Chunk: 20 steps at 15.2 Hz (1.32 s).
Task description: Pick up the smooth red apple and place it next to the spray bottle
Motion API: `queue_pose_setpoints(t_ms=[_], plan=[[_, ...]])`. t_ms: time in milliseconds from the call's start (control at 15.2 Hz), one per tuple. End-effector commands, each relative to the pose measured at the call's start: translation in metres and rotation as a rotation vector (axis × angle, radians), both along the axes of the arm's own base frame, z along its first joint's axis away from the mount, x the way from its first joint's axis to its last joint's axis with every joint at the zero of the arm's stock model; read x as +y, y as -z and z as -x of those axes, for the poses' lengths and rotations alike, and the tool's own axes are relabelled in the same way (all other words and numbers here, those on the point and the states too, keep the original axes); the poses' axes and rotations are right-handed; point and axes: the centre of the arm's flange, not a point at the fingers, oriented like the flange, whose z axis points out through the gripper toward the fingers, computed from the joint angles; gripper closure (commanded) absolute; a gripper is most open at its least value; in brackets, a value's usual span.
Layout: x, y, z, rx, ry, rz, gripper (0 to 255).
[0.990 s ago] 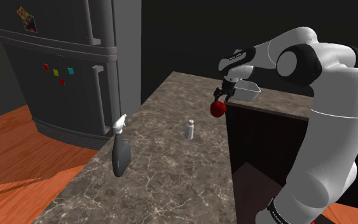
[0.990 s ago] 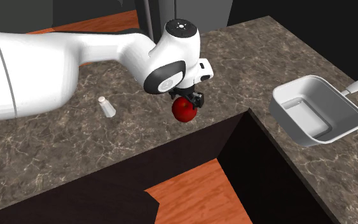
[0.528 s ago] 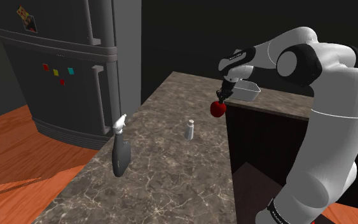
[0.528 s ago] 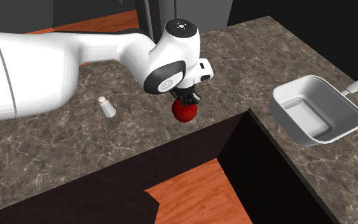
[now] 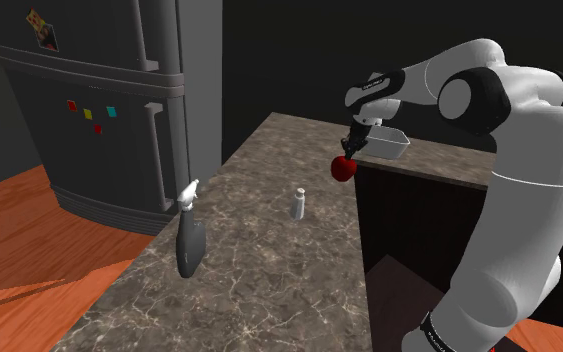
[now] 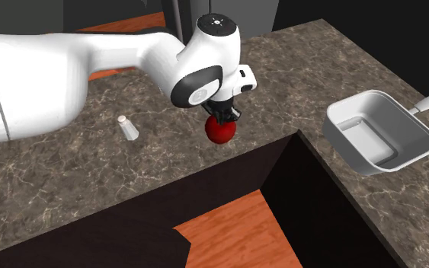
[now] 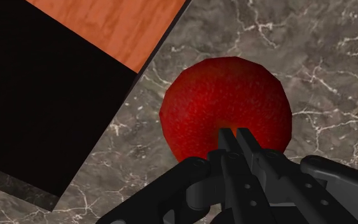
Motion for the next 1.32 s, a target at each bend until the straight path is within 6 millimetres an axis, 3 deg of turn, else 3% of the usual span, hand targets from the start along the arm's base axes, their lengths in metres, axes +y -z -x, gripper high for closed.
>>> queue_pose_setpoints(t_ms=[0,1254], plan=[[-0.001,-0.01,0.0,0.0,0.0,0.0,255],[-0.001,-0.11,0.0,0.0,0.0,0.0,255]])
